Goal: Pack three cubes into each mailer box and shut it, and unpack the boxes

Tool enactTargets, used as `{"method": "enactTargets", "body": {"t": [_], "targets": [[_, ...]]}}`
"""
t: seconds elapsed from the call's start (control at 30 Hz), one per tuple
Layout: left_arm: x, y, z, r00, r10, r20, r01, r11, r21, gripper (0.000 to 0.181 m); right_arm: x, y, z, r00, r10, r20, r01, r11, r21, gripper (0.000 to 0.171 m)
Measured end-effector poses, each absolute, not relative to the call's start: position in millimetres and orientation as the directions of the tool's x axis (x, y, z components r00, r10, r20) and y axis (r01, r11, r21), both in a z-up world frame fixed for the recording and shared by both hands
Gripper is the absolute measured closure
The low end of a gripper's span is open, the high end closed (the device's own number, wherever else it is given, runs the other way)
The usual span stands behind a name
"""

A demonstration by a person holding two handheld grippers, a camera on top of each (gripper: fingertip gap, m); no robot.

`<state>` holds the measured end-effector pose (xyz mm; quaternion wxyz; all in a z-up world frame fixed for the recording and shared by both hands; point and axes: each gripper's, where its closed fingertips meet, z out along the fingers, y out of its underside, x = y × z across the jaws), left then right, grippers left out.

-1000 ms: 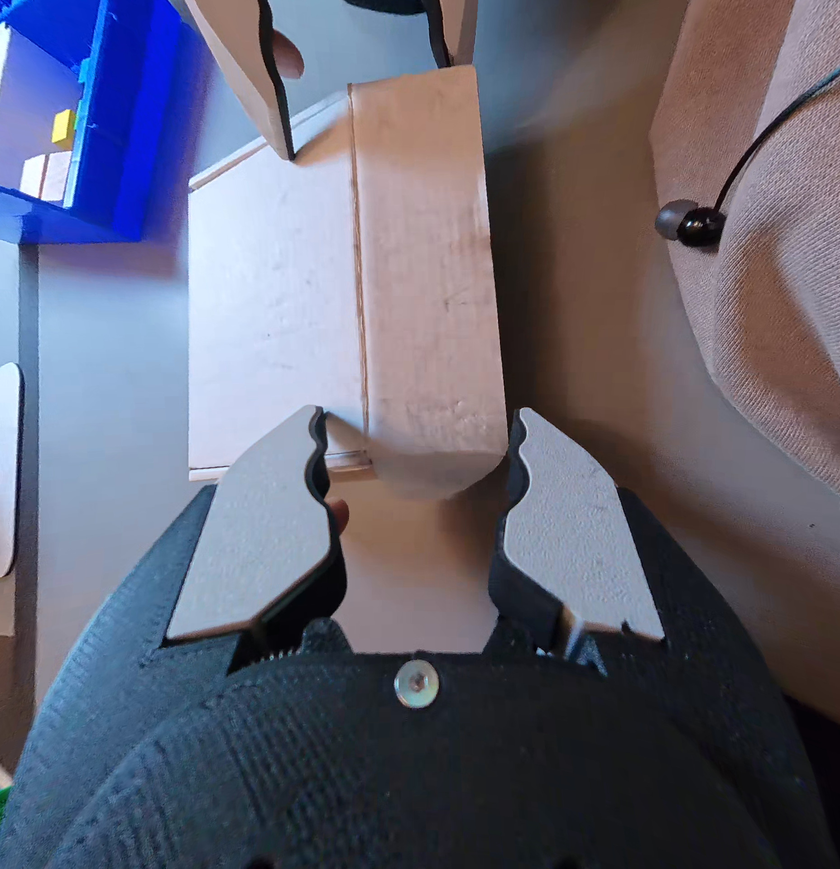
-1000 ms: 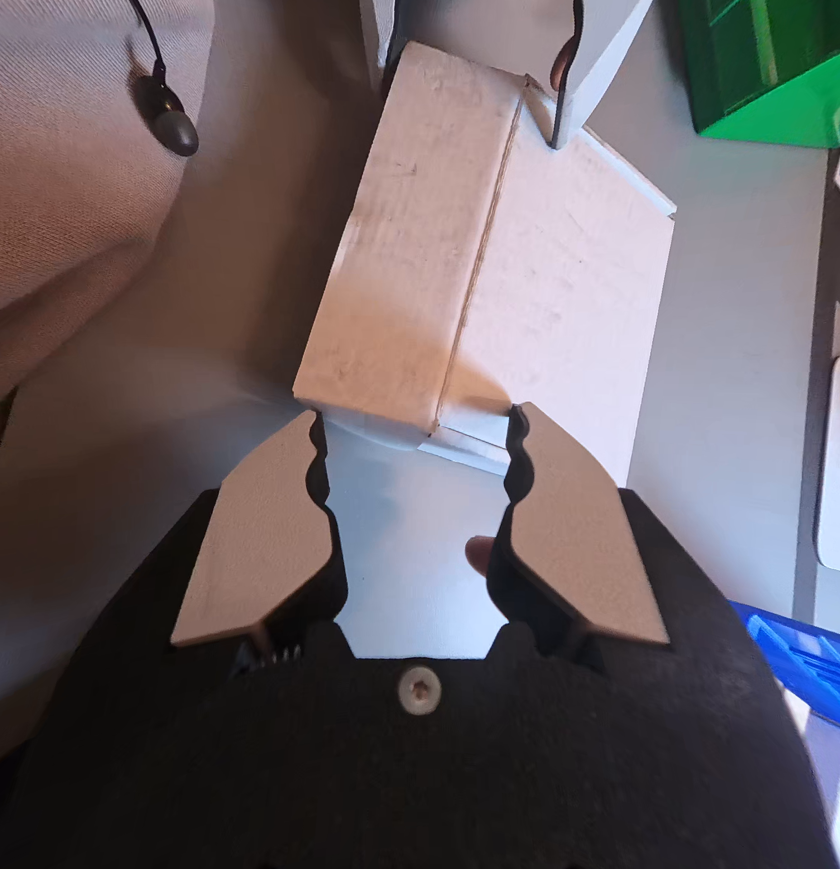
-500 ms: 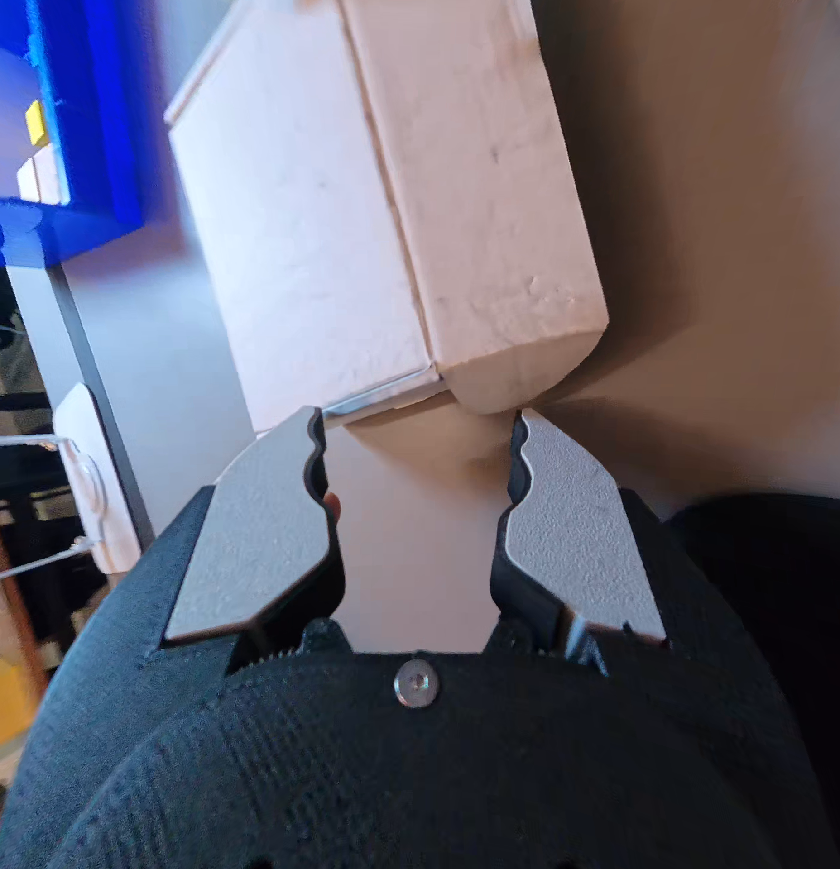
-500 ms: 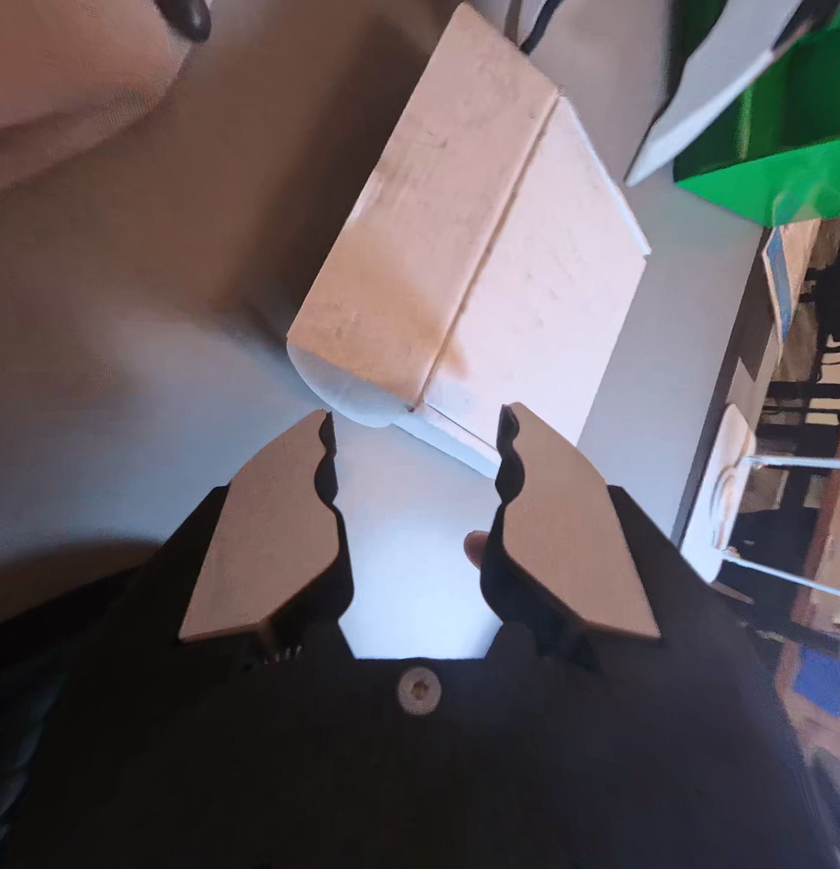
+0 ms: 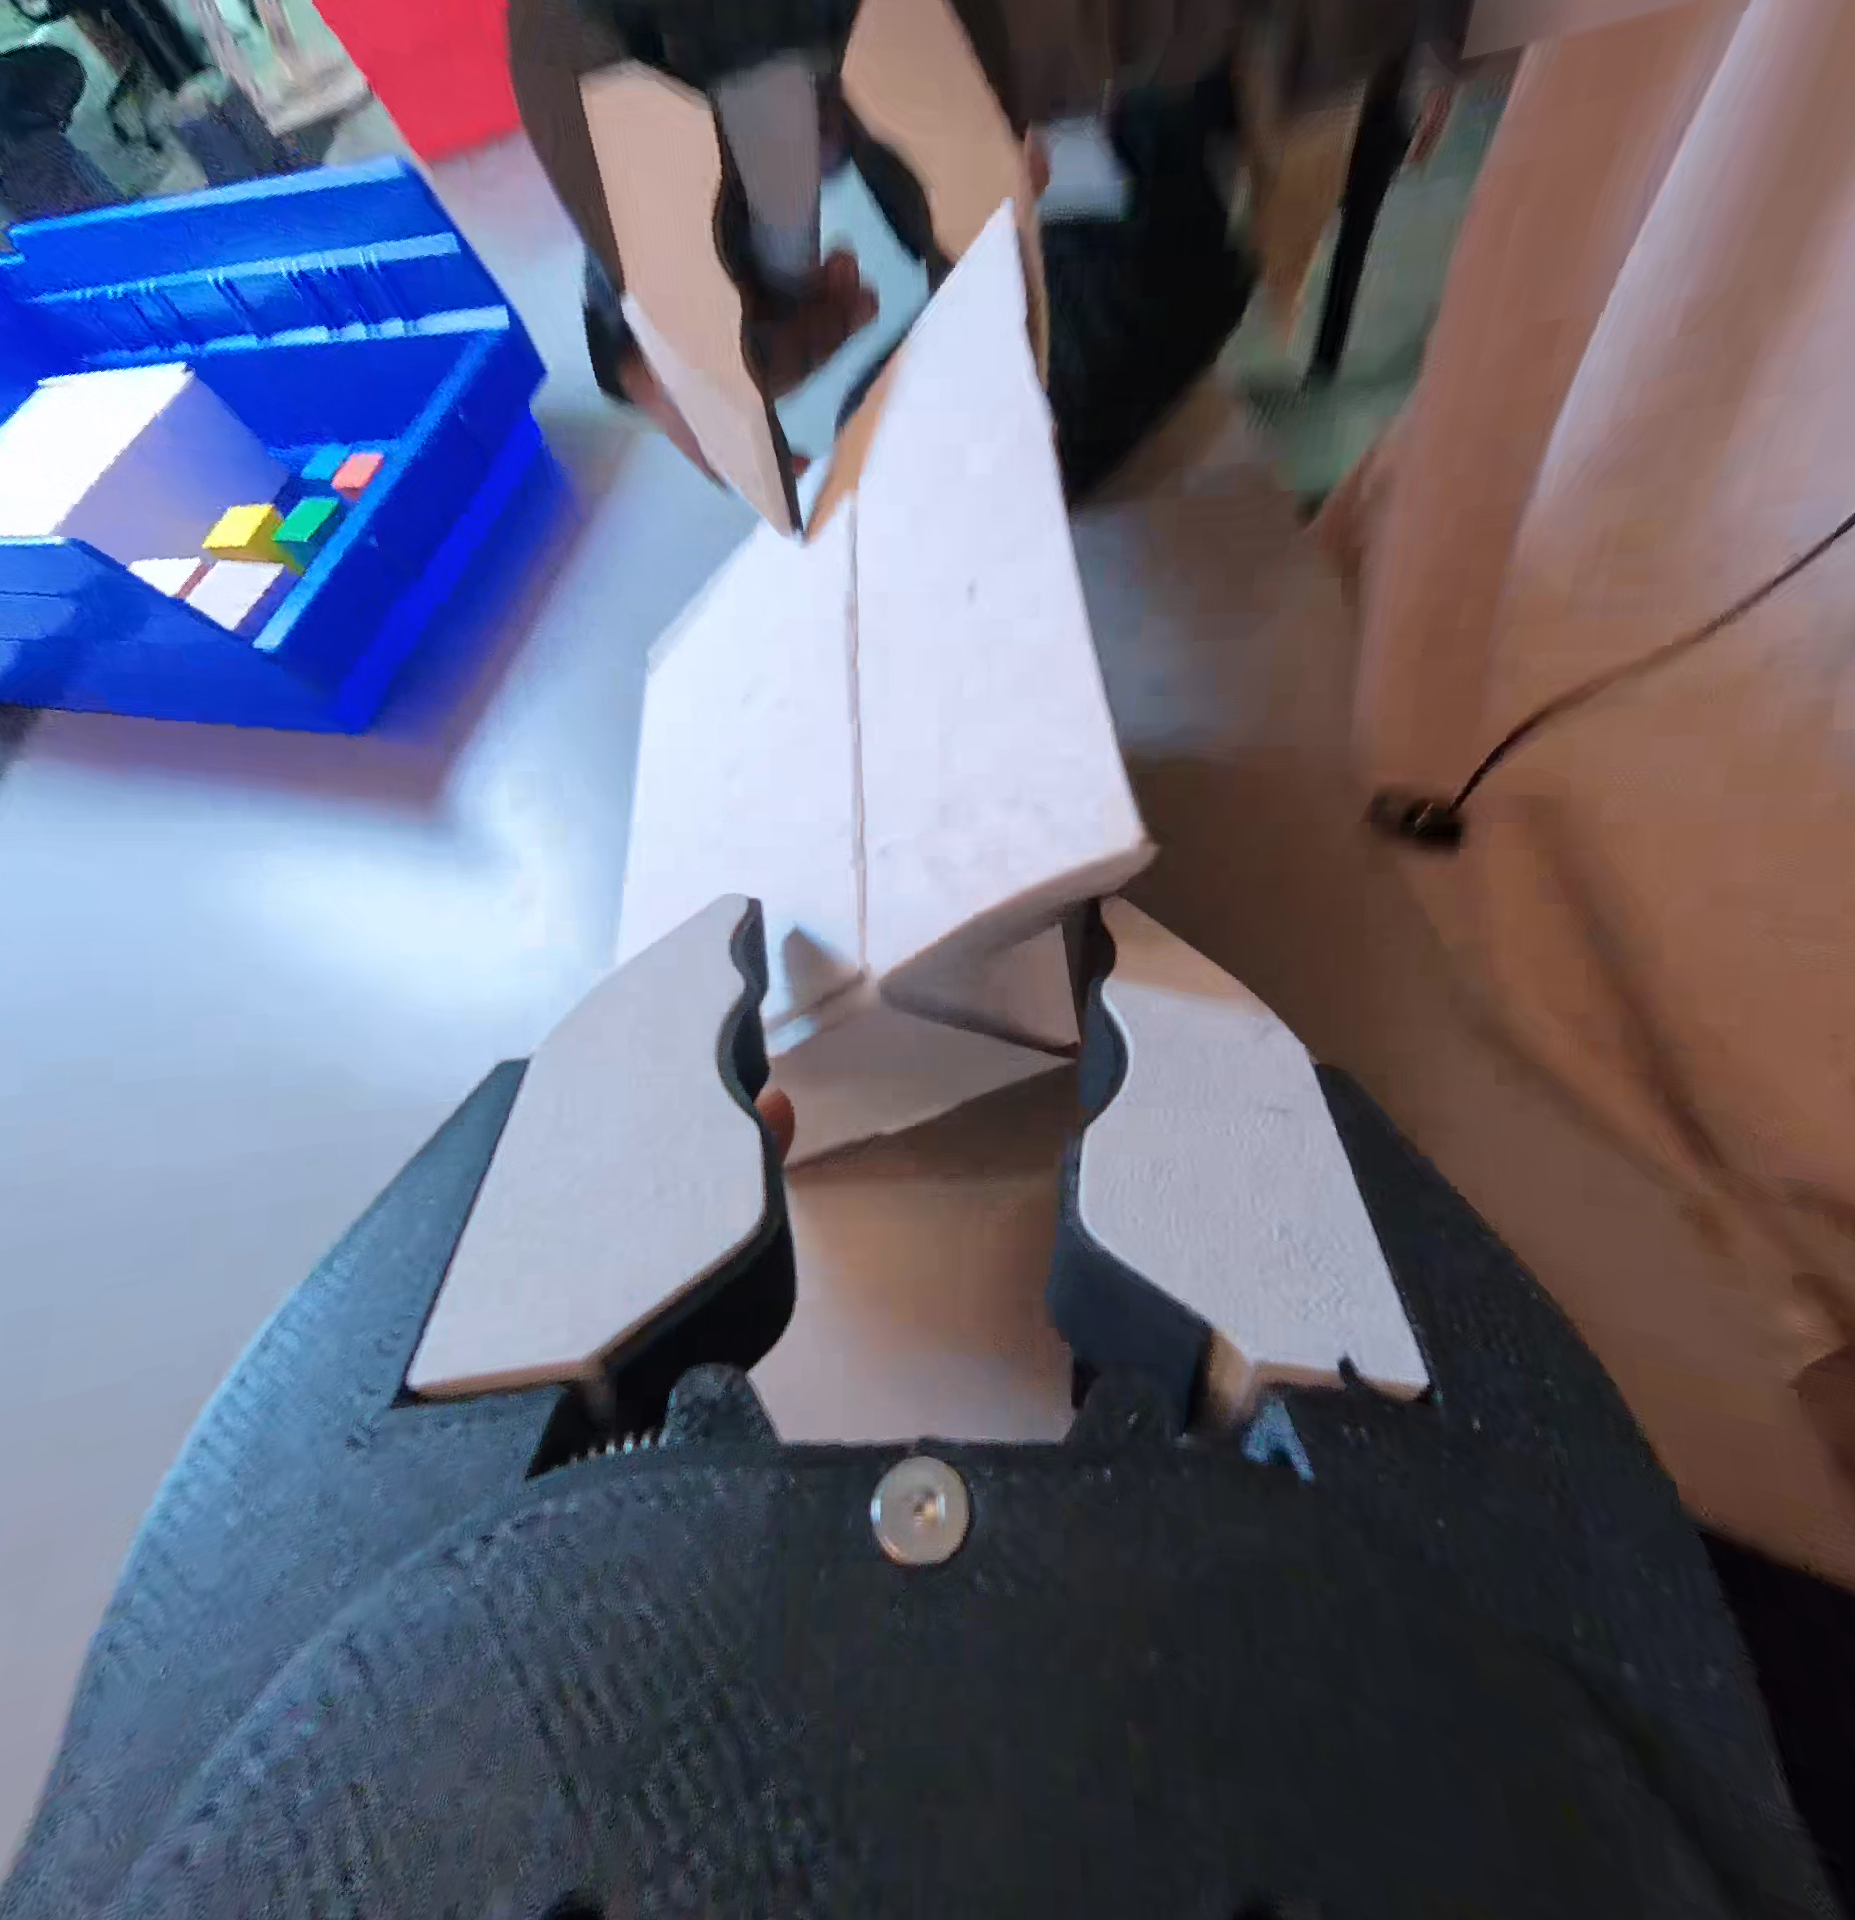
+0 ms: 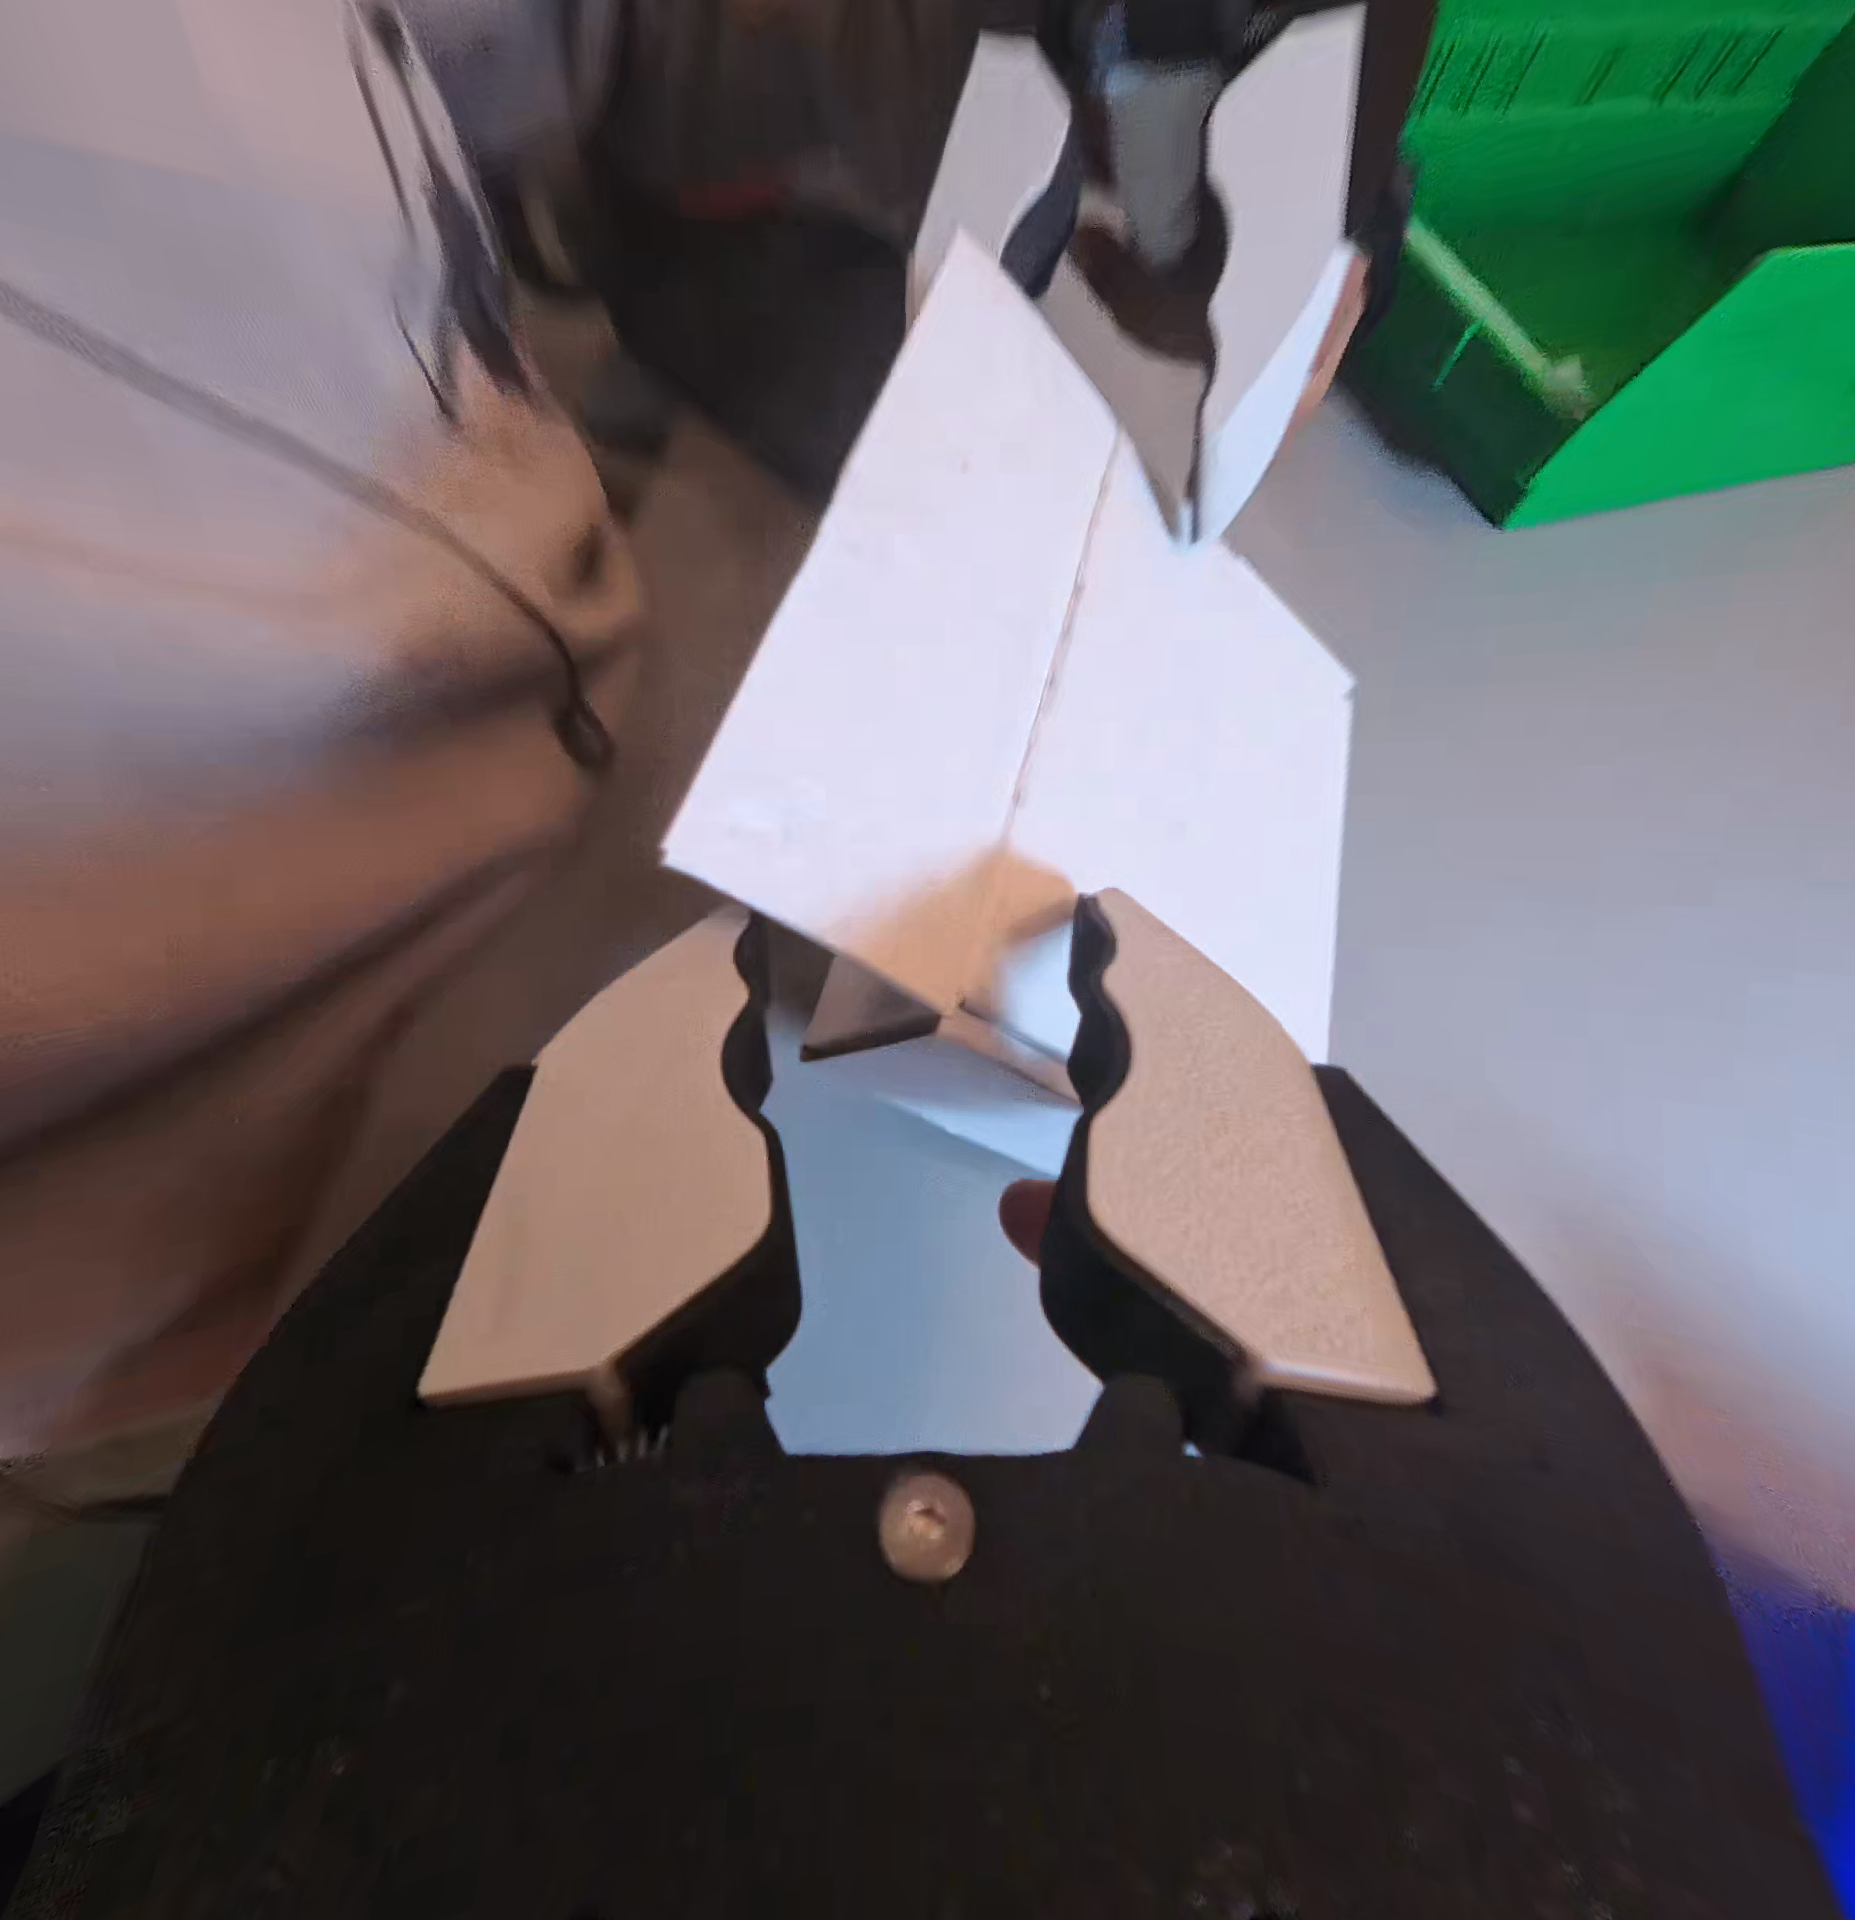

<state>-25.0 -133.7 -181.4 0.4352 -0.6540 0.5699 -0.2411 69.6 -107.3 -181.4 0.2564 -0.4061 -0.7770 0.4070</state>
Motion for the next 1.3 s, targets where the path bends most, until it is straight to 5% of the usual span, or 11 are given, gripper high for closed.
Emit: {"method": "enactTargets", "body": {"t": [0.03,0.17,0.3,0.6,0.87,1.0,1.3], "targets": [[-24,-133,-169,0.244,-0.965,-0.091,-0.454,-0.031,-0.891,0.127,69,-106,-168,-0.544,0.837,-0.052,0.417,0.217,-0.883,0.118],[-29,-111,-151,0.294,-0.942,0.163,-0.247,-0.240,-0.939,0.131,62,-76,-149,-0.509,0.766,-0.393,0.454,-0.149,-0.878,0.117],[-31,-105,-159,0.298,-0.935,0.194,-0.201,-0.260,-0.945,0.132,55,-58,-159,-0.484,0.743,-0.462,0.437,-0.251,-0.864,0.121],[-47,-127,-139,0.250,-0.968,0.038,-0.276,-0.108,-0.955,0.123,62,-67,-144,-0.496,0.811,-0.310,0.385,-0.114,-0.916,0.123],[-45,-141,-139,0.178,-0.984,0.024,-0.298,-0.077,-0.951,0.130,68,-80,-143,-0.528,0.811,-0.252,0.383,-0.037,-0.923,0.127],[-36,-133,-136,0.208,-0.978,0.003,-0.301,-0.067,-0.951,0.148,65,-82,-143,-0.522,0.824,-0.220,0.367,-0.015,-0.930,0.136],[-30,-126,-138,0.286,-0.954,-0.086,-0.357,-0.023,-0.934,0.150,69,-79,-144,-0.458,0.880,-0.122,0.338,0.046,-0.940,0.137]]}}
